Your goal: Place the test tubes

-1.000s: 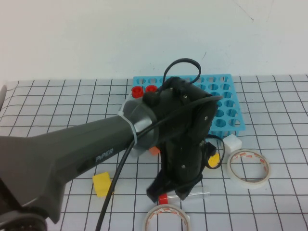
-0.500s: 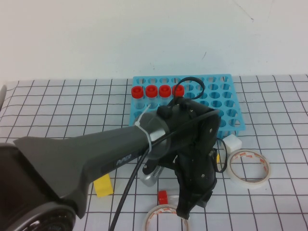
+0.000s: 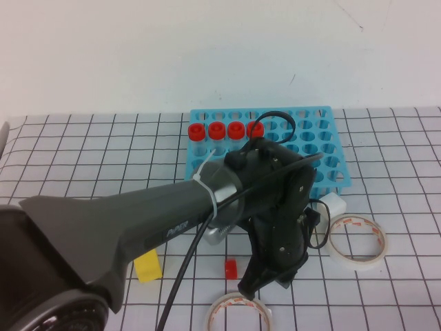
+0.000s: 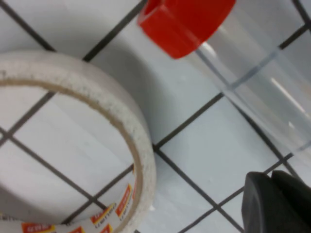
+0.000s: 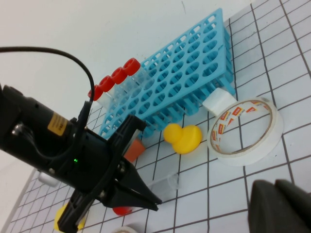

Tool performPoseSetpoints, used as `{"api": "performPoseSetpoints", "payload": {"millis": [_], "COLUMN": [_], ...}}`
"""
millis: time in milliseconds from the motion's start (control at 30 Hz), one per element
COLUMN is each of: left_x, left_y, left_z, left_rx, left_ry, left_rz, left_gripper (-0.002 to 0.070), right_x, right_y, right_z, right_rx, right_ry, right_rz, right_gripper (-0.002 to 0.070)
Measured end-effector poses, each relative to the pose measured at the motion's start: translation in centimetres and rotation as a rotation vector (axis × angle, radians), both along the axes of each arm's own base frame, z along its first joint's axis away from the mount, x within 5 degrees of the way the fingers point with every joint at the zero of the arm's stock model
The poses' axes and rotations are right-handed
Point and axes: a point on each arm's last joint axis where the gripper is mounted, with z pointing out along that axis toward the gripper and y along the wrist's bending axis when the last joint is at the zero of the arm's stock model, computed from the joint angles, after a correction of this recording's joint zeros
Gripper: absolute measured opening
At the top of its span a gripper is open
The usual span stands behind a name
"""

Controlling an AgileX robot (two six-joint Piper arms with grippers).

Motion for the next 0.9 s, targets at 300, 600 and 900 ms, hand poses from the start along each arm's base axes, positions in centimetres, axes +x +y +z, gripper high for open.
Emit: {"api": "performPoseSetpoints", "payload": {"millis": [300,600,900], "left_x": [0.27,-0.52,-0.40], "left_y": [0.28,-0.57,-0.11], "left_z": [-0.03,0.11,0.00], "left_rx": [0.033,-0.065,-0.009], "left_ry": [-0.033,0.062,0.033], "left_rz": [-0.018,0.013,-0.062], "left_gripper": [-0.0001,-0.0001,-0.0001], "right_x": [0.00,0.00,0.00], "right_y": [0.00,0.00,0.00], "right_z": [0.00,0.00,0.00], "right_rx": [-0.001,-0.001,-0.001], "right_ry": [-0.001,-0.001,-0.001], "right_rz": [0.000,0.000,0.000], "right_gripper": [-0.0001,-0.0001,-0.0001]}}
